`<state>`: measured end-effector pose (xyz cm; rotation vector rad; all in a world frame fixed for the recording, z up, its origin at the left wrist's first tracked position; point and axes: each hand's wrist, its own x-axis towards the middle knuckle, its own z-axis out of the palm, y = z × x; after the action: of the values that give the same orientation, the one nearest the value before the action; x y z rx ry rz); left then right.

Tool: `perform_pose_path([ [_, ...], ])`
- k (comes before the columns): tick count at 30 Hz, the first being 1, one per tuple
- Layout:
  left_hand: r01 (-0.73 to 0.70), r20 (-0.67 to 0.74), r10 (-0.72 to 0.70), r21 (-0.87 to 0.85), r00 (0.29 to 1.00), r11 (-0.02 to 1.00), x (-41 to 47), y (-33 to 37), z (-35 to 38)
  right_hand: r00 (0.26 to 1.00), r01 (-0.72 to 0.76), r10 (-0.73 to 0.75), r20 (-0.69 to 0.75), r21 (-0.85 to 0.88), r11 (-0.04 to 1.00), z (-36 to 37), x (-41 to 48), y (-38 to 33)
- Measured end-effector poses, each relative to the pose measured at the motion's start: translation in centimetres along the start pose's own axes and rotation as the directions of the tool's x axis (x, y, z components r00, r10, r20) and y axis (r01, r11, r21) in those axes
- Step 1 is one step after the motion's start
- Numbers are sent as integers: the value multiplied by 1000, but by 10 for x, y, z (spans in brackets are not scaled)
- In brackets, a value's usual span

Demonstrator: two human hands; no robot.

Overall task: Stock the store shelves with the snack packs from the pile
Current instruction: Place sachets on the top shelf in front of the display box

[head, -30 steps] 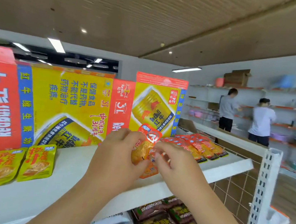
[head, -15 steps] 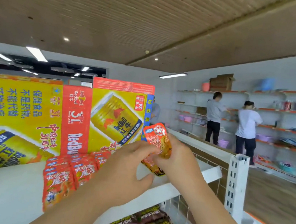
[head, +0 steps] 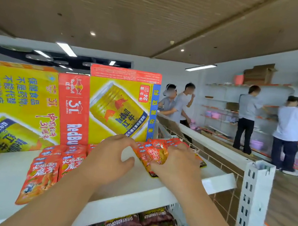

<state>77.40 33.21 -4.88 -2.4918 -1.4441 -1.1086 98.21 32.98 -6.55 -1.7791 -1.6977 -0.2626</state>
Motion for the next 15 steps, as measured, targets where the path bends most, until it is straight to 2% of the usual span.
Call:
perform_pose_path([
  [5, 57, 59, -58, 11, 997, 998, 1, -1, 1, 999, 33, -31, 24, -100, 994, 5, 3, 0],
  [15, 72, 101, -76, 44, 992, 996, 3, 0, 3, 994, 91, -87, 70, -64, 994, 7, 5, -1],
])
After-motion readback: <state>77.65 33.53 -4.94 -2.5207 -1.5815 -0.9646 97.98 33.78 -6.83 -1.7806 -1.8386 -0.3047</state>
